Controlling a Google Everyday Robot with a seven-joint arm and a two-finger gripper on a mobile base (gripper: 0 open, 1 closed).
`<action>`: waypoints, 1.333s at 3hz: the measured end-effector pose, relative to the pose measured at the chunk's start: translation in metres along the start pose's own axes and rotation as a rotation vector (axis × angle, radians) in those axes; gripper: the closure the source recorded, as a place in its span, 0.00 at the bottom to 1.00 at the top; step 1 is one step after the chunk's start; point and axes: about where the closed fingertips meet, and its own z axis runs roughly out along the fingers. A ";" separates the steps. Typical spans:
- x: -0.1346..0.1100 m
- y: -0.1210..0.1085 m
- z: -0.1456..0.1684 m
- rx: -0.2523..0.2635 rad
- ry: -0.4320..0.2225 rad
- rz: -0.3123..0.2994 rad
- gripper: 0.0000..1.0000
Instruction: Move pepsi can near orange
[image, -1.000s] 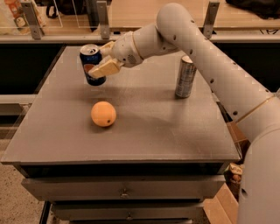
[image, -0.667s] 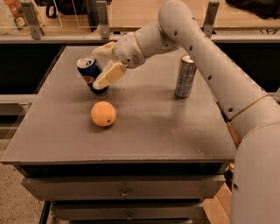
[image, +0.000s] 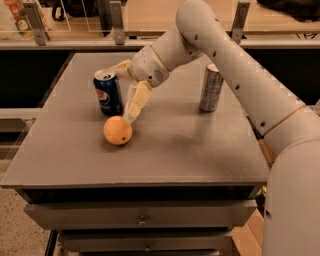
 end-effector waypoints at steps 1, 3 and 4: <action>-0.004 0.004 -0.001 0.036 0.061 -0.010 0.00; -0.005 0.000 0.000 0.055 0.069 -0.017 0.00; -0.010 -0.016 -0.001 0.102 0.080 -0.037 0.00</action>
Offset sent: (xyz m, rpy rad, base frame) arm -0.0037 -0.0012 0.0022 -0.0359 -0.0339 -0.0216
